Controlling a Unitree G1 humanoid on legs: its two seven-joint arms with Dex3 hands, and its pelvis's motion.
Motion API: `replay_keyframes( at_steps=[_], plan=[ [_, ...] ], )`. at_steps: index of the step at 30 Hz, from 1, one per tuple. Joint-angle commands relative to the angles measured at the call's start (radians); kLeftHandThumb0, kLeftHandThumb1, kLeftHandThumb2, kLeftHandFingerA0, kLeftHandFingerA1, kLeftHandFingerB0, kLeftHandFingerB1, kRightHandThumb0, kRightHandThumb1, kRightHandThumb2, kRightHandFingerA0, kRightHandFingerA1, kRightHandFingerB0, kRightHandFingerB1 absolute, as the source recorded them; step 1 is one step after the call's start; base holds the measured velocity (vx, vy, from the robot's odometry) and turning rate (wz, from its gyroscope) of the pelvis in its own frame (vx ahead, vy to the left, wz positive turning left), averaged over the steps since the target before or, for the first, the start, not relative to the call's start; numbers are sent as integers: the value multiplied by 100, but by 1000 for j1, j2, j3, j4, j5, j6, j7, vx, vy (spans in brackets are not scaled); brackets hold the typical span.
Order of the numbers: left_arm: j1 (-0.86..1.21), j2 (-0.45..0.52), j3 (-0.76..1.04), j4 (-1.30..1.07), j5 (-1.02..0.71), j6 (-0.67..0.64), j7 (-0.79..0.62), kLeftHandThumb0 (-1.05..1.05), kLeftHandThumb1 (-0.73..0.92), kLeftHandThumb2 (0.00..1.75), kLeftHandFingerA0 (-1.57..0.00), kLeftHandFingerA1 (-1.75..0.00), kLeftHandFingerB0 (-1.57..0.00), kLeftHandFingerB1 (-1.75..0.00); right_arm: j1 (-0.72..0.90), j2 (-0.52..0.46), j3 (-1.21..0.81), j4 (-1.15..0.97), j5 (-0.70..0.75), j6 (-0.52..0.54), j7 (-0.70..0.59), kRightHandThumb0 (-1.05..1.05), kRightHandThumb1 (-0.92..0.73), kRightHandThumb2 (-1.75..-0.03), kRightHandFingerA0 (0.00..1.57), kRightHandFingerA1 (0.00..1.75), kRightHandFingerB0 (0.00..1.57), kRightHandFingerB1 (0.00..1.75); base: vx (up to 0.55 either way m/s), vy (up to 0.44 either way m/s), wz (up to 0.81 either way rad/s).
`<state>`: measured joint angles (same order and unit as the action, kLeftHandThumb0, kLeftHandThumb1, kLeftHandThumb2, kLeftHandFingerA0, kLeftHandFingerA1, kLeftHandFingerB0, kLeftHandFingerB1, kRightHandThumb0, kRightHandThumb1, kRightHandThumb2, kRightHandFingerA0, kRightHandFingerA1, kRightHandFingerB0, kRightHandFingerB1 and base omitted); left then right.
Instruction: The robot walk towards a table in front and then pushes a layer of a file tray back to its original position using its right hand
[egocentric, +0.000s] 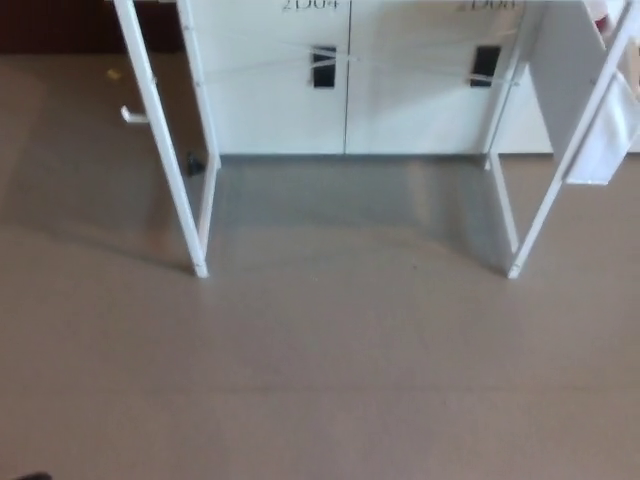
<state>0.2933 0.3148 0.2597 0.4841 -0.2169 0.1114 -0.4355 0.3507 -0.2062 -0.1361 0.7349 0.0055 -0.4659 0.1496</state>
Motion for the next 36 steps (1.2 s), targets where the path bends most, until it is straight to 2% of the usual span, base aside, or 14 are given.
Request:
replay_keyframes(
  at_steps=[1,2,3,5,6,10,11,22,25,31,36],
  plan=[
    [1,11,-3,-3,5,26,8,-27,62,63,-28,-40,-26,-37,7,-14,2,-6,-17,-1,-22,3,-87,-65,50,54,27,41,434,248,11],
    [1,11,-4,-5,7,31,12,-27,62,63,-29,-40,-26,-37,6,-15,3,-3,-18,-5,-23,4,-87,-65,50,55,27,42,287,169,3],
    [2,12,-7,-9,10,34,12,-27,63,63,-28,-40,-24,-37,5,-18,6,3,-21,-13,-23,3,-70,-101,49,66,18,51,265,136,-1],
    [5,16,-12,-12,10,33,5,-27,63,63,-28,-40,-24,-37,5,-21,9,5,-29,-20,-27,3,-70,-101,49,66,19,51,284,103,10],
    [8,15,-14,-13,11,32,6,-27,63,63,-28,-40,-24,-36,8,-21,10,7,-29,-24,-27,4,-87,-65,50,57,27,43,272,51,8],
    [17,9,-18,-11,15,23,14,-27,63,62,-30,-41,-25,-37,17,-16,3,13,-13,-27,-17,5,-87,-65,50,56,27,43,284,-24,13],
    [22,8,-18,0,16,14,12,-27,63,63,-30,-41,-24,-37,19,-18,6,27,-18,-40,-17,4,-70,-100,47,65,18,51,379,-100,17],
    [44,3,-33,9,24,5,11,-17,63,61,-23,-37,-19,-33,55,-13,17,43,-39,-58,-56,3,-69,-100,47,65,17,50,342,-121,2],
    [50,-8,-51,-6,32,4,20,-19,62,60,-20,-36,-17,-32,67,-9,16,16,-48,-19,-80,-1,-67,-100,48,65,17,49,291,105,-20],
    [75,-54,-73,-40,63,-32,86,-16,62,60,-21,-36,-18,-33,69,-6,24,15,-58,-24,-87,-1,-67,-99,47,65,17,49,327,217,-15],
    [99,-137,-63,-60,82,-97,179,-18,64,60,-21,-36,-16,-32,75,-8,24,8,-51,-22,-78,0,-67,-99,45,64,16,49,202,88,7]
  ],
)
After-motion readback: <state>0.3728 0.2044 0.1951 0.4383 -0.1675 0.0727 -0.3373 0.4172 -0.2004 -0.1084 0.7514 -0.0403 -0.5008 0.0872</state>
